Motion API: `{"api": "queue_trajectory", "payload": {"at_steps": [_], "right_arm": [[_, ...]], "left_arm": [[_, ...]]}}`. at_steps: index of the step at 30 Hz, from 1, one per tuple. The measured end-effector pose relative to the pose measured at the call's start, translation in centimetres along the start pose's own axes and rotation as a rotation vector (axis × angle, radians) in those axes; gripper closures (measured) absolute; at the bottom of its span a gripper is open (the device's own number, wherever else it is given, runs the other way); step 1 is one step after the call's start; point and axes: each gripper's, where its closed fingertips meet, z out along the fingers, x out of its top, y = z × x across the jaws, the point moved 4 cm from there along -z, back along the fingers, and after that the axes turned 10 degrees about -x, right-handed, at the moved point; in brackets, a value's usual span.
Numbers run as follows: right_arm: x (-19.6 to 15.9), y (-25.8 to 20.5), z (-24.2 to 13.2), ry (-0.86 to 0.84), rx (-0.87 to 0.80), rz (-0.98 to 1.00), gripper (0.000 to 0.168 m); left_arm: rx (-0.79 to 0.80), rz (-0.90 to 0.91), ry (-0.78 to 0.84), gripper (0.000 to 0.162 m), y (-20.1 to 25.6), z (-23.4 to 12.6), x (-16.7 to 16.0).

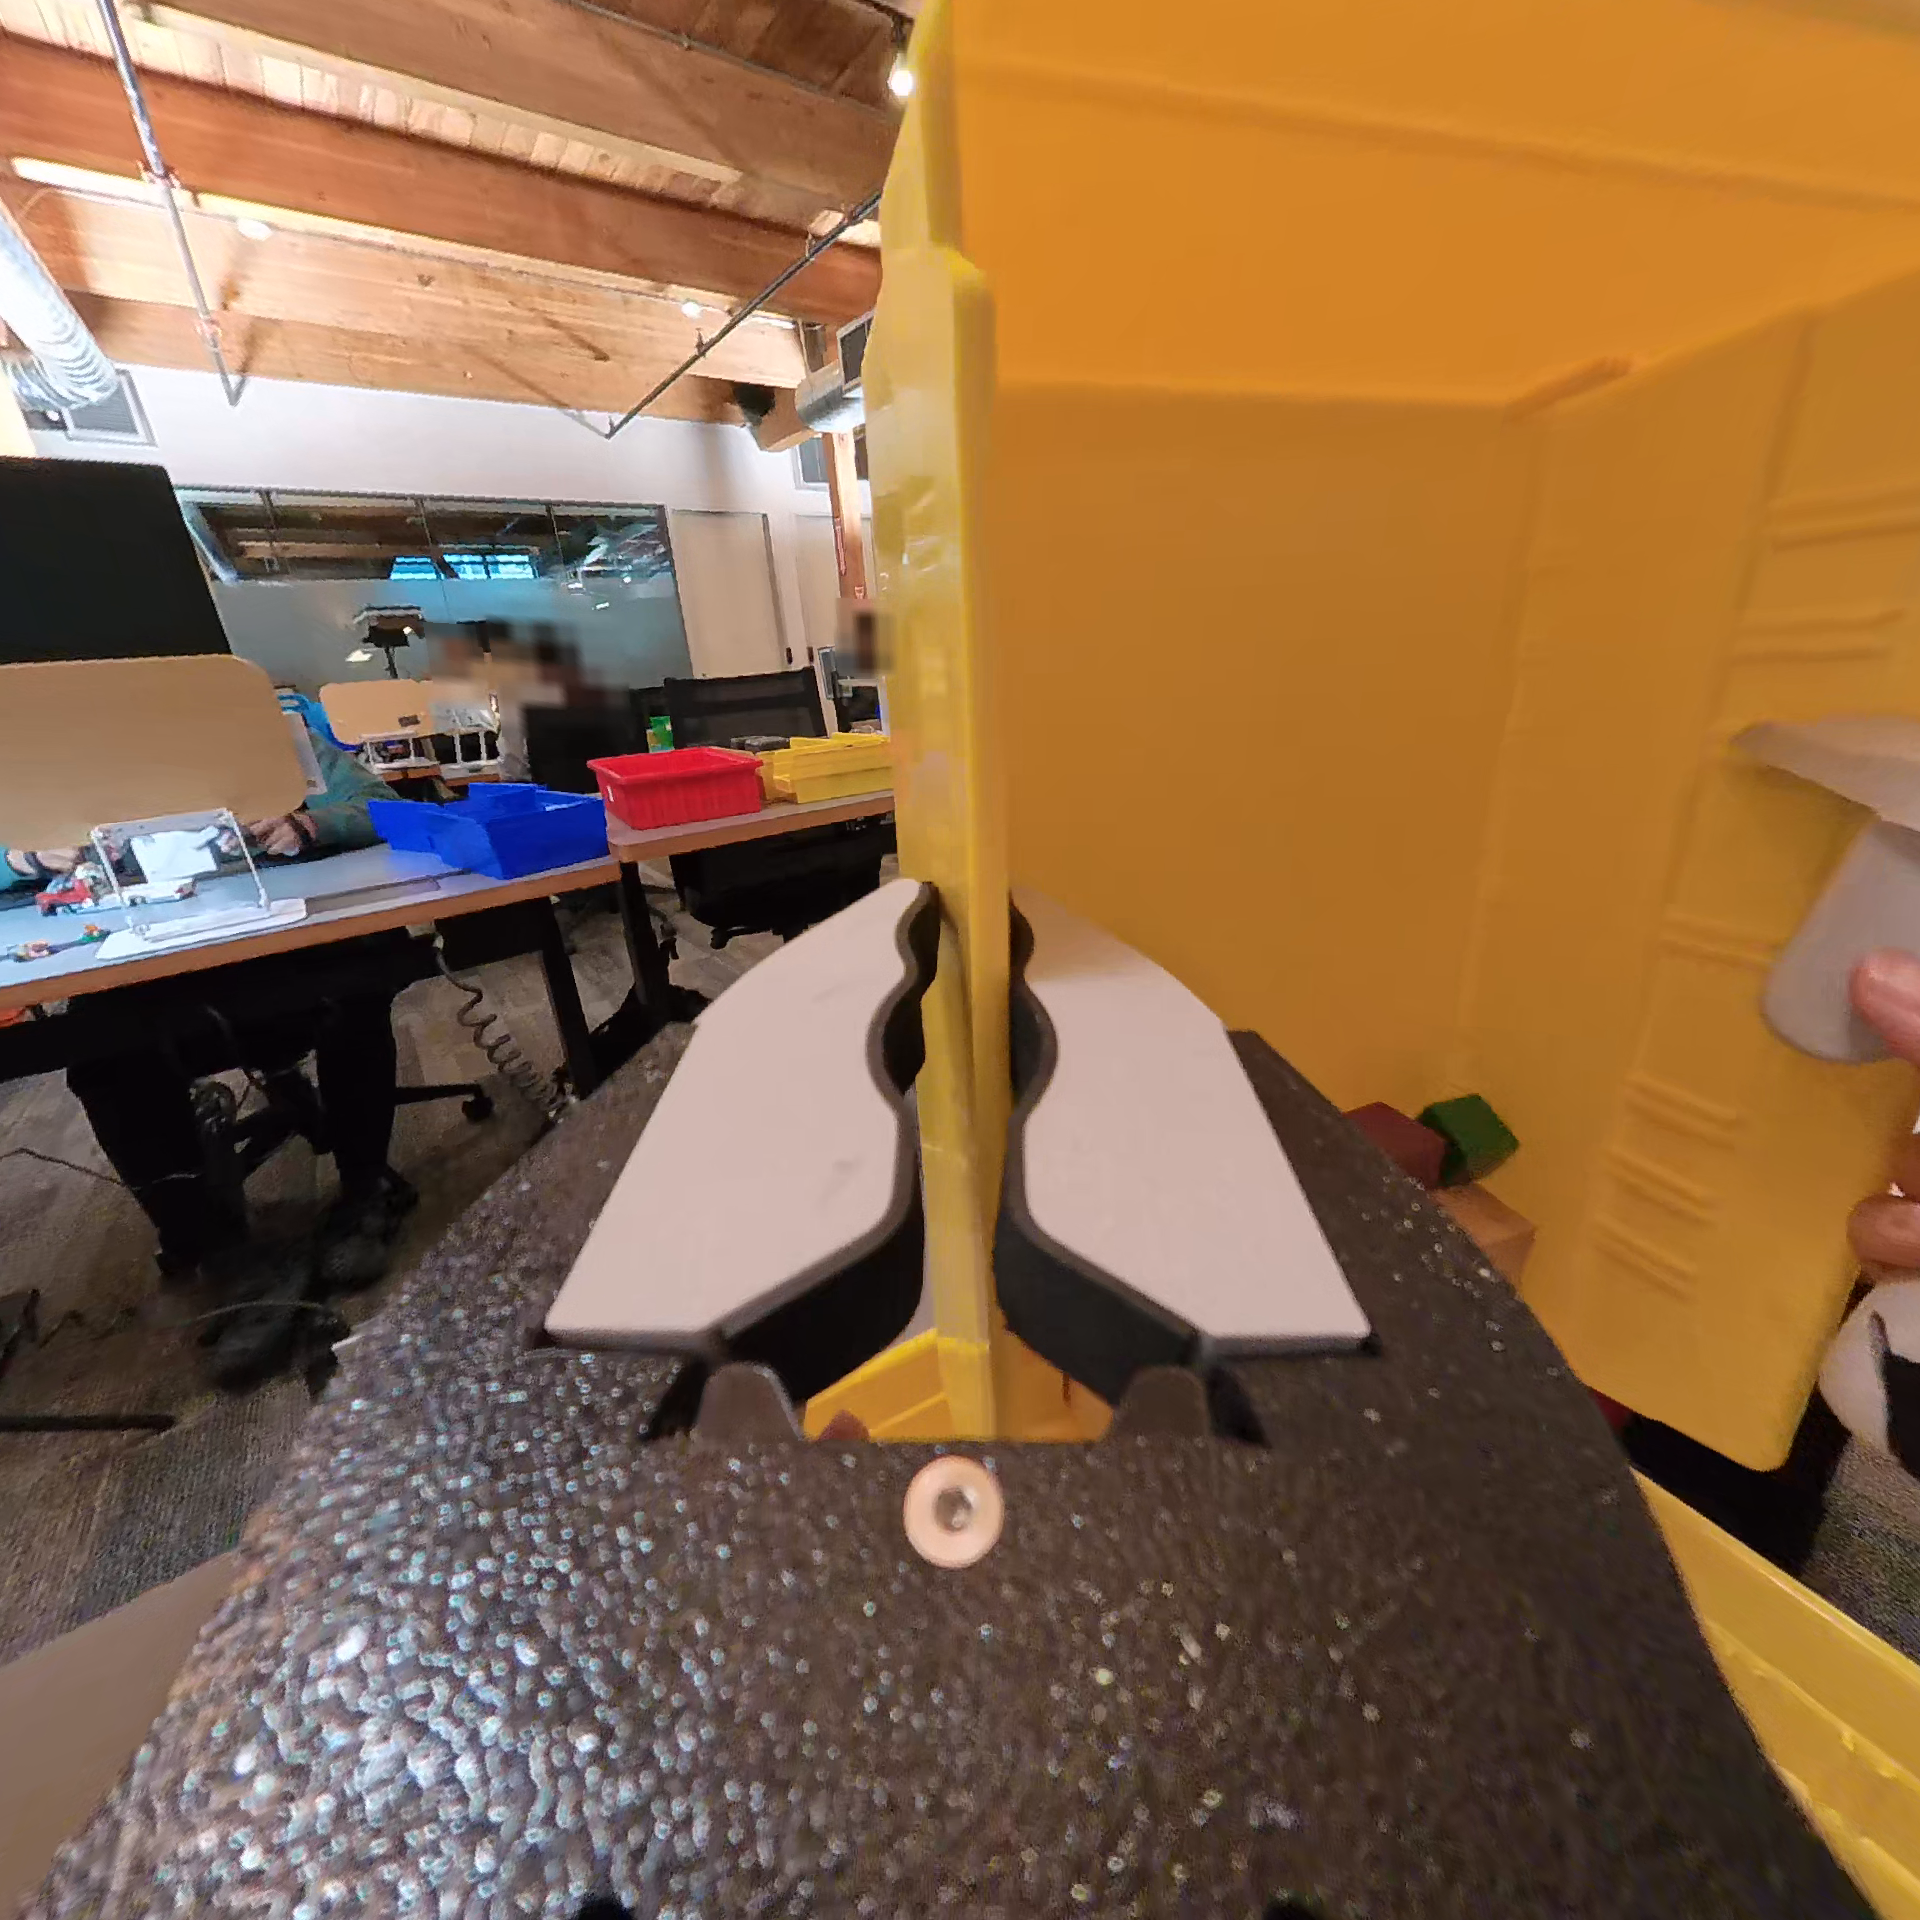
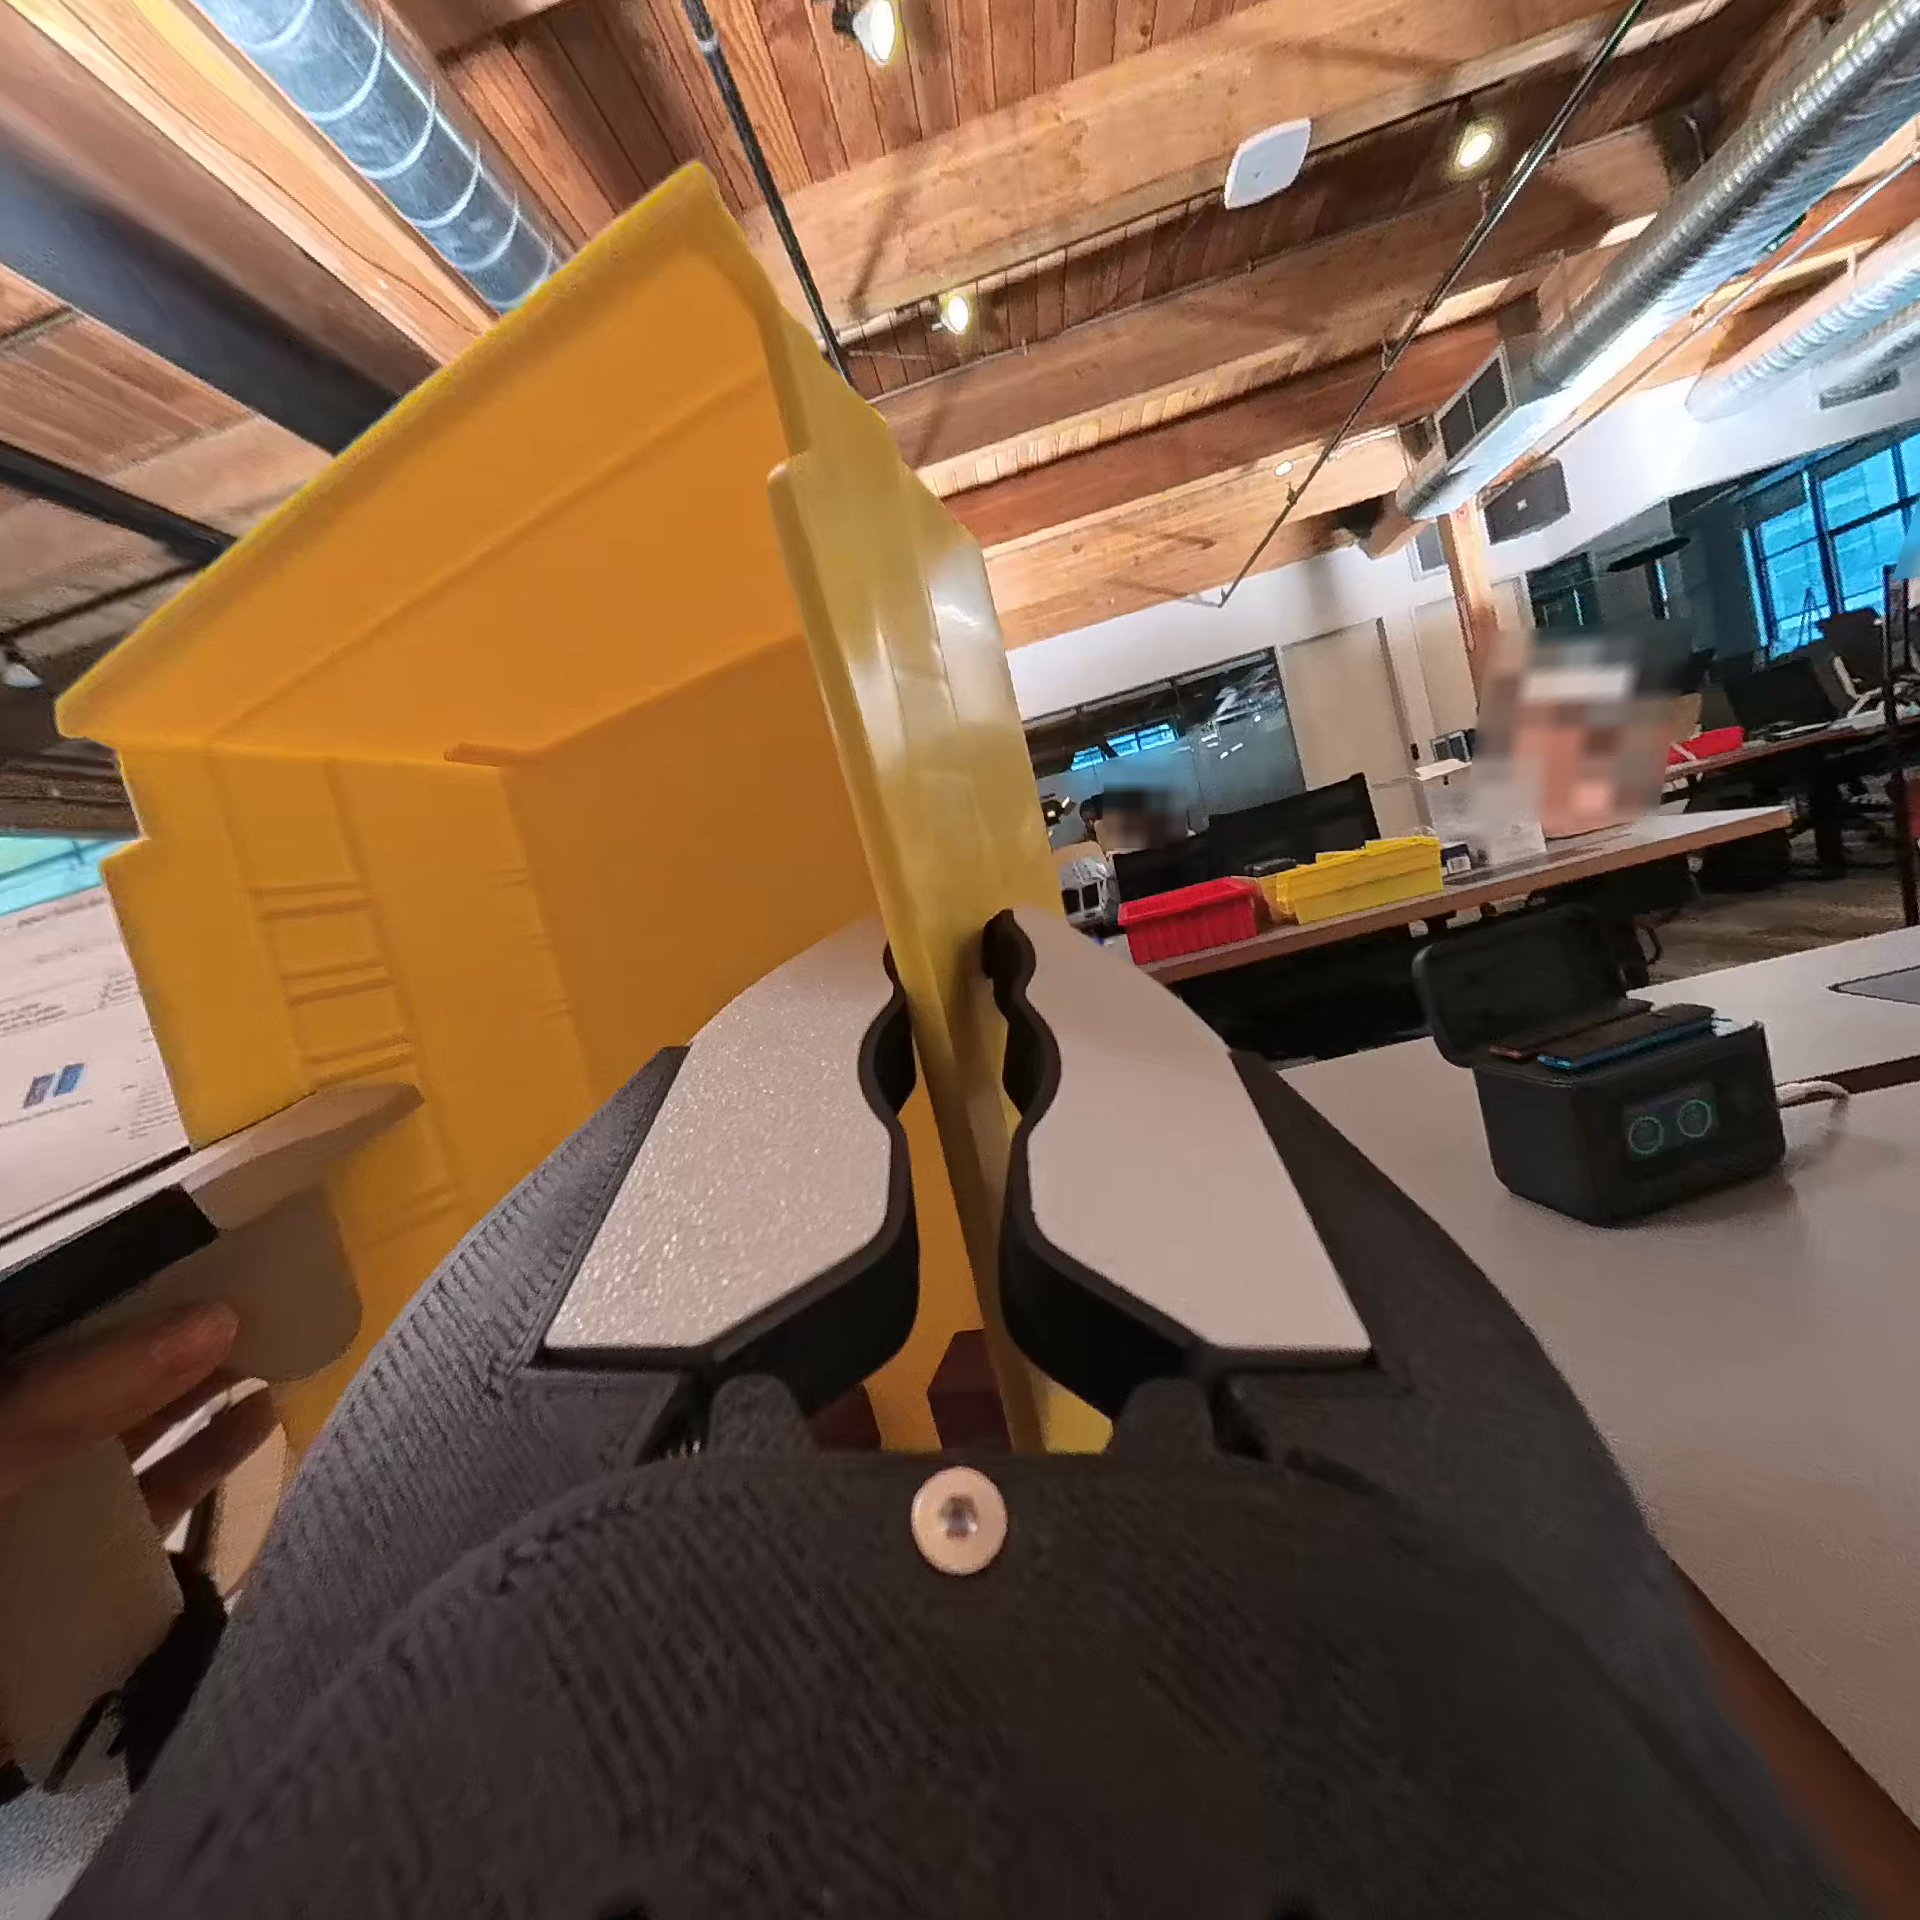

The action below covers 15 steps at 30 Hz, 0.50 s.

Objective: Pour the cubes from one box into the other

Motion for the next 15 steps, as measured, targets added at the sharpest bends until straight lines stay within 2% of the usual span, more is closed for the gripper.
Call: {"api": "queue_trajectory", "payload": {"at_steps": [11, 15], "right_arm": [[0.1, -1.3, 0.5, 0.104, 0.075, 0.061, 0.155], [0.4, -2.0, 1.0, 0.119, 0.072, 0.024, 0.157]], "left_arm": [[0.024, 0.024, 0.100, 0.152, -0.8, -0.8, 1.2], [0.056, 0.020, 0.106, 0.154, -1.4, -1.0, 1.7]]}}
